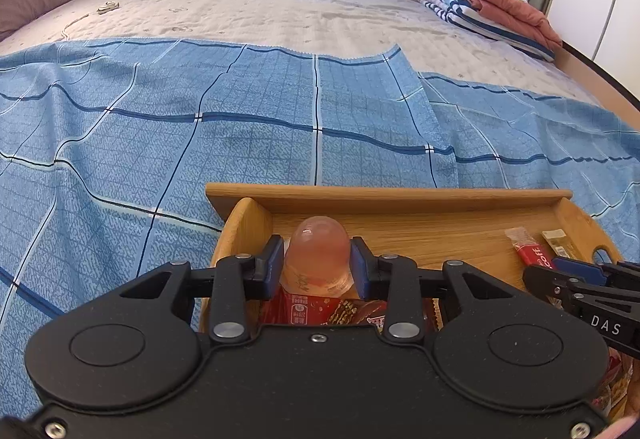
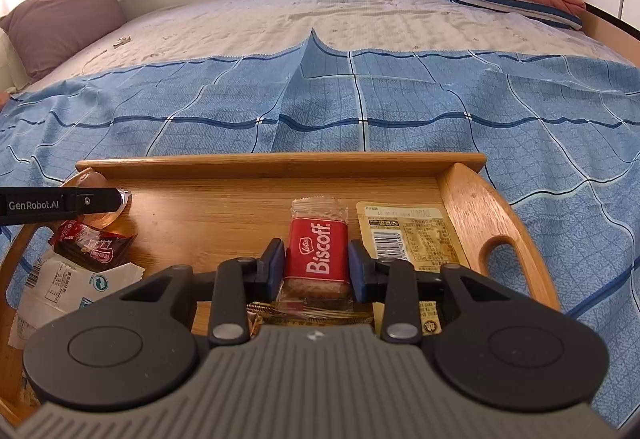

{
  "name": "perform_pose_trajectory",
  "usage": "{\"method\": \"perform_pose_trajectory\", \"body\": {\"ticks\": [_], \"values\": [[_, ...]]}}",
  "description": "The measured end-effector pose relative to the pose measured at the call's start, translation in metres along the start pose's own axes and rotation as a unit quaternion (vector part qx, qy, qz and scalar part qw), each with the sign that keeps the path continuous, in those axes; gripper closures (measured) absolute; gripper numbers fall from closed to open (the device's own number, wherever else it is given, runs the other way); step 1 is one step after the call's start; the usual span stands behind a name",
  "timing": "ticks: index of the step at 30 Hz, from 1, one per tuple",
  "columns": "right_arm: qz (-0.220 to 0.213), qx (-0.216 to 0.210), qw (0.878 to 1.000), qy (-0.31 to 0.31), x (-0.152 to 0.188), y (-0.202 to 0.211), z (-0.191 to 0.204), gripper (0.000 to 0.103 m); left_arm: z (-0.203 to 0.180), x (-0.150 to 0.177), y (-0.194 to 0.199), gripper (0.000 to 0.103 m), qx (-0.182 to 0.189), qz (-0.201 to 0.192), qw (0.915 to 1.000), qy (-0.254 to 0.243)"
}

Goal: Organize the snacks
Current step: 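Open both tools to release the jelly cup and Biscoff pack onto the tray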

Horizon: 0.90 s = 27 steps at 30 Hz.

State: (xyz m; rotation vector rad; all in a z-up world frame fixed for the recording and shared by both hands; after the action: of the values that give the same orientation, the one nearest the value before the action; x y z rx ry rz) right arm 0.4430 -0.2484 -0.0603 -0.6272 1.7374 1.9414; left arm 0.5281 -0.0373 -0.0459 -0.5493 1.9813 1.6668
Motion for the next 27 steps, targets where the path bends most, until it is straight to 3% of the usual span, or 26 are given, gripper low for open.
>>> {"method": "perform_pose_trajectory", "body": {"ticks": [11, 13, 15, 18, 27], "values": [[-0.002, -0.001, 1.0, -0.006, -0.001, 0.003, -0.002, 0.059, 0.0, 0.001, 0.001, 0.069, -0.001, 0.001, 1.0, -0.002], [-0.006, -0.003, 1.0, -0.012, -0.002, 0.006, -0.002, 0.059, 0.0, 0.001, 0.004, 0.058, 0.006, -0.003, 1.0, 0.003], [-0.008, -0.006, 1.0, -0.016, -0.003, 0.01, -0.002, 0.047, 0.0, 0.0, 0.011, 0.043, 0.02, -0.007, 0.9997, 0.011], [-0.014, -0.007, 1.0, -0.016, -0.004, 0.019, 0.0, 0.044, -0.002, -0.002, 0.024, 0.026, 0.018, -0.016, 0.9997, 0.011], [-0.04, -0.006, 0.999, -0.009, -0.002, 0.065, 0.009, 0.028, -0.013, 0.013, 0.074, 0.018, 0.006, -0.029, 0.9992, -0.027]]}}
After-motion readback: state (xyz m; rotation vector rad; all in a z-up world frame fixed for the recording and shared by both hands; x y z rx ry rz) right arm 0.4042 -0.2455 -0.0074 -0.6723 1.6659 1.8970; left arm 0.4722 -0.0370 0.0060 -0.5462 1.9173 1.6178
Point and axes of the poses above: each gripper's, at about its wrist camera, not at the fingertips, and y roughly against the way its jaws point, z to its left, x to its underside, the point moved 8 cm from there along -y, roughly the way its jaws point, and after that the axes turned 7 degrees about z, right-handed, at the moved point
